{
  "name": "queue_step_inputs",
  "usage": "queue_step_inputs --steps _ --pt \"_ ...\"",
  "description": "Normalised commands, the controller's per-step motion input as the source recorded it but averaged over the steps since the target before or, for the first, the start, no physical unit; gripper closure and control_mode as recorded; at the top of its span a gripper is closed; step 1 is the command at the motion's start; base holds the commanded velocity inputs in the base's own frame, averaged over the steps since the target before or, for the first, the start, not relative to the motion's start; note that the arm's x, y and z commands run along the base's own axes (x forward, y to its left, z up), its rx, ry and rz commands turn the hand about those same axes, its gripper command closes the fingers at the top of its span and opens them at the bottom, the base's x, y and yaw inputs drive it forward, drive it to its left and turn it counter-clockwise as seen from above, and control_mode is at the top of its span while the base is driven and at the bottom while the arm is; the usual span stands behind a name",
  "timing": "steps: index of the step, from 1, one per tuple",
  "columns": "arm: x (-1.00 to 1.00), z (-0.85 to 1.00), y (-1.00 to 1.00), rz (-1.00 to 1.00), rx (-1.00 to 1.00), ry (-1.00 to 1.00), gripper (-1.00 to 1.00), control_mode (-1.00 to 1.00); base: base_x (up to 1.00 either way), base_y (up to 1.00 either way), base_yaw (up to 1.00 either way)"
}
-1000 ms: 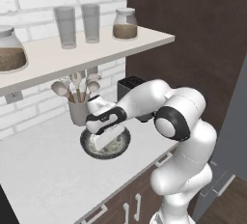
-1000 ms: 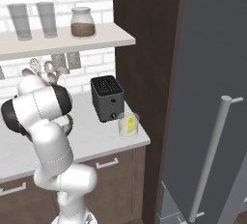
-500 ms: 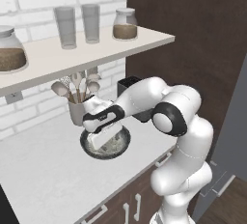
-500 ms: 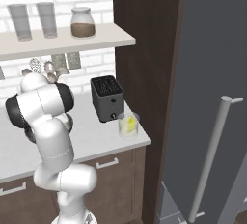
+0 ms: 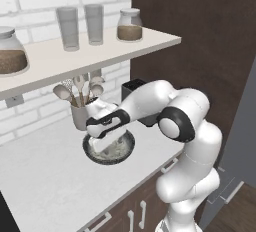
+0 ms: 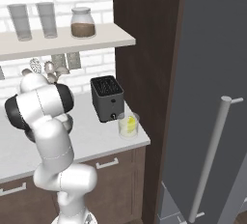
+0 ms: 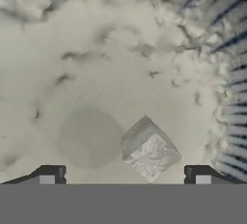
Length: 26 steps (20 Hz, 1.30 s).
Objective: Grab a lemon wedge from the fridge and one ice cube from the ice bowl, and put them in the glass of lemonade.
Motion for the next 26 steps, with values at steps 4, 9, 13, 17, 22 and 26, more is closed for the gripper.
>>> queue_step_inputs --steps 4,9,13,17,22,26 --pt "0.0 0.0 -0.01 -0.28 0.32 -0.03 -1.0 -1.0 0.0 0.0 0.0" --pt "0.0 -0.01 -0.12 -0.31 0.16 -0.01 -1.0 -1.0 0.0 0.0 0.0" --pt "0.01 -0.23 0.0 -0.32 -0.04 0.0 -1.0 -1.0 0.0 0.0 0.0" --pt "0.18 -0.16 0.0 -0.34 -0.07 0.0 -1.0 -1.0 0.0 0.0 0.0" --pt "0.22 -0.01 0.0 -0.33 -0.06 0.0 -1.0 -1.0 0.0 0.0 0.0" --pt "0.21 0.01 0.0 -0.3 -0.03 -0.01 -1.0 -1.0 0.0 0.0 0.0"
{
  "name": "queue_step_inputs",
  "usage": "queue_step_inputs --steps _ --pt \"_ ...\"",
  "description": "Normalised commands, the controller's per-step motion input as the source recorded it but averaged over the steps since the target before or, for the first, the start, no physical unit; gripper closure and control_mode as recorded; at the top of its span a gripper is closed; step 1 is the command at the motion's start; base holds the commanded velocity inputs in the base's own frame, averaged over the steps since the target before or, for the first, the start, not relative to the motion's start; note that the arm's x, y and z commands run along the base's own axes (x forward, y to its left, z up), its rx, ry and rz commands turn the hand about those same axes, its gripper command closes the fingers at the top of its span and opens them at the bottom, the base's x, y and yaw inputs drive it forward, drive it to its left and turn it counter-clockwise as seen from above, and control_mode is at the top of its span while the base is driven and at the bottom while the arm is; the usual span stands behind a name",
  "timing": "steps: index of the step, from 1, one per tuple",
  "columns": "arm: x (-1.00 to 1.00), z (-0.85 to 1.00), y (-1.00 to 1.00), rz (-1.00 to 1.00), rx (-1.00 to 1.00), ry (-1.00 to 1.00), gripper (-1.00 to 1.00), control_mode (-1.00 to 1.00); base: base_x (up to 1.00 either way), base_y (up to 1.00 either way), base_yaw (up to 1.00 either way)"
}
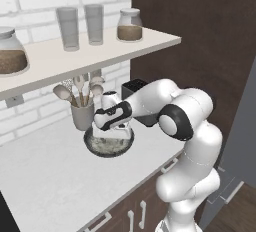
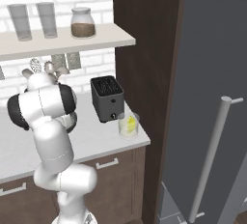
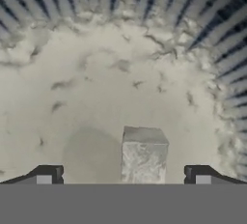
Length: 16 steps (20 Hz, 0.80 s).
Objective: Grab a lemon wedge from the fridge and one ice cube from the ice bowl, and put them in the glass of lemonade.
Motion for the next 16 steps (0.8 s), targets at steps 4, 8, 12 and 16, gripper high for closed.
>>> queue_step_inputs --steps 4,8,12,16 --pt "0.12 0.04 0.0 -0.25 -0.01 0.0 -1.0 -1.0 0.0 0.0 0.0" --pt "0.0 -0.01 0.0 -0.2 -0.07 0.0 -1.0 -1.0 0.0 0.0 0.0" --pt "0.0 -0.07 0.0 -0.12 -0.17 0.0 -1.0 -1.0 0.0 0.0 0.0" --pt "0.0 0.0 -0.06 -0.05 -0.17 0.0 -1.0 -1.0 0.0 0.0 0.0"
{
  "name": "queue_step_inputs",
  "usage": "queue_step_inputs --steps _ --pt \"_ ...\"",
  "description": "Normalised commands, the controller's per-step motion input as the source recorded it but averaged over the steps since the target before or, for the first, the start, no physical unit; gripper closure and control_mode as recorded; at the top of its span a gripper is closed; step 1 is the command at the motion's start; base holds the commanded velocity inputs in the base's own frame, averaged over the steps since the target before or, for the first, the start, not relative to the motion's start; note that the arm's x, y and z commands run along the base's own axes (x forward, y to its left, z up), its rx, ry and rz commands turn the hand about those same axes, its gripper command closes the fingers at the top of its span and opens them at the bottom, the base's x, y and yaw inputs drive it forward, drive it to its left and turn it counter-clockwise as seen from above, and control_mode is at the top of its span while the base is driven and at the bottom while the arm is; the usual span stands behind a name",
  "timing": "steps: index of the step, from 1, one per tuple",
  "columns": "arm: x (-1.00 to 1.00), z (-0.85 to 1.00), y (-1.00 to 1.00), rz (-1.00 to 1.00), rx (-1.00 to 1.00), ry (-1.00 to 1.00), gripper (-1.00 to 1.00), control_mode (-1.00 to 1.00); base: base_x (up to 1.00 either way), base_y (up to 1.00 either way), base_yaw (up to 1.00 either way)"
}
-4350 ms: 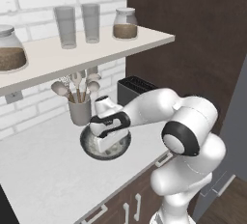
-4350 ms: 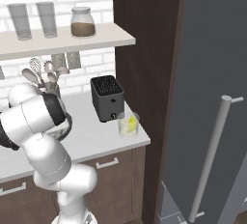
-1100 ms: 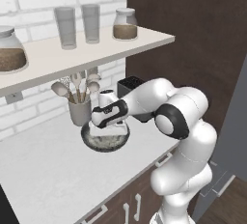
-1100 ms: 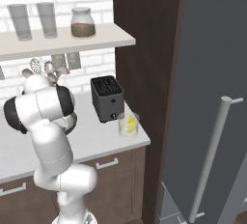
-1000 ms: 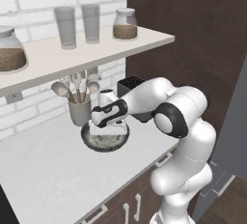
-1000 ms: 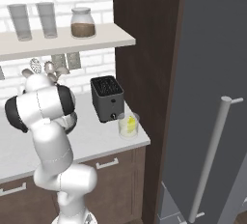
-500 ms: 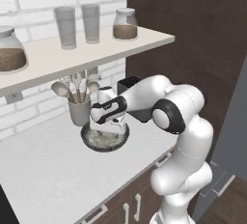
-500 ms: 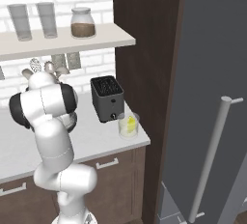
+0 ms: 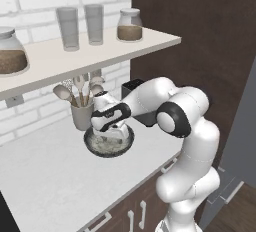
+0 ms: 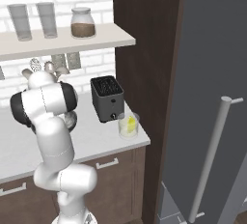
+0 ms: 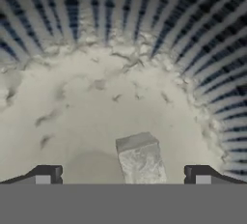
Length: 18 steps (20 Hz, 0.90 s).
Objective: Grab a lemon wedge from the fridge and one ice cube from the ice bowl, and put them in the glass of lemonade.
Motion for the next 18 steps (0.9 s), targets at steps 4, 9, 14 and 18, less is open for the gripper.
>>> queue_step_inputs --steps 4,9,14,18 --pt "0.0 0.0 -0.19 -0.03 -0.13 0.0 -1.0 -1.0 0.0 0.0 0.0" --pt "0.0 0.0 -0.35 -0.02 -0.03 0.0 -1.0 -1.0 0.0 0.0 0.0" --pt "0.0 0.0 -0.22 -0.01 0.0 0.0 -1.0 -1.0 0.0 0.0 0.0" --pt "0.07 0.0 0.03 -0.01 0.0 0.0 -1.0 -1.0 0.0 0.0 0.0"
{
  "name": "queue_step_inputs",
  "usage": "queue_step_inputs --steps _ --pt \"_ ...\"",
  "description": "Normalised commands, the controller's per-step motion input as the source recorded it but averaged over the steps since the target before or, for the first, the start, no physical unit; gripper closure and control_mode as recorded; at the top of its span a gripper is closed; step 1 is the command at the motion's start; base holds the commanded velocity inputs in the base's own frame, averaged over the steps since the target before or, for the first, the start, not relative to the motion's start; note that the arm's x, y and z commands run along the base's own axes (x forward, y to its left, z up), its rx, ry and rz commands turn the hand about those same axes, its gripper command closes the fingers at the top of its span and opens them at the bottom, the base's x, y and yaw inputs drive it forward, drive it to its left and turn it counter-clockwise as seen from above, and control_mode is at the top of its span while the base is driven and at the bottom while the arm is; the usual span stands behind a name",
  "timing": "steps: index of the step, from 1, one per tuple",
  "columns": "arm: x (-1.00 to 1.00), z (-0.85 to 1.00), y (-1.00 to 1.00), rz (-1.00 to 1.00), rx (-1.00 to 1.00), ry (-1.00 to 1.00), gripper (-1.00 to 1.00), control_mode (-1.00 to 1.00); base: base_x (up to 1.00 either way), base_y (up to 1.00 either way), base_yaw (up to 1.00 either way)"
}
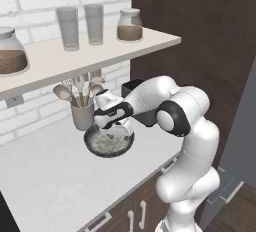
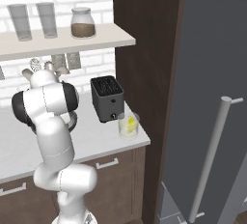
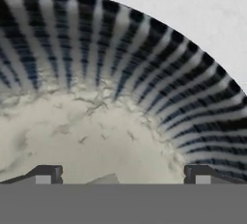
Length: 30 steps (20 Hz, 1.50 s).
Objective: Grab a lemon wedge from the fridge and one ice cube from the ice bowl, and put them in the glass of lemonade.
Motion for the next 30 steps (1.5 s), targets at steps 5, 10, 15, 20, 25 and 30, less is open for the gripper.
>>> queue_step_inputs --steps 5,10,15,20,25,30 --pt "0.01 0.0 0.23 -0.06 0.0 -0.03 -1.0 -1.0 0.0 0.0 0.0" --pt "0.0 0.0 0.25 -0.08 0.0 -0.03 -1.0 -1.0 0.0 0.0 0.0" --pt "-0.01 -0.08 0.01 -0.05 -0.03 -0.01 -1.0 -1.0 0.0 0.0 0.0" --pt "-0.13 -0.17 -0.04 -0.02 -0.04 -0.01 -1.0 -1.0 0.0 0.0 0.0" --pt "-0.24 -0.25 -0.05 -0.02 -0.05 -0.04 -1.0 -1.0 0.0 0.0 0.0" --pt "-0.6 -0.36 -0.27 -0.03 -0.04 -0.14 -1.0 -1.0 0.0 0.0 0.0"
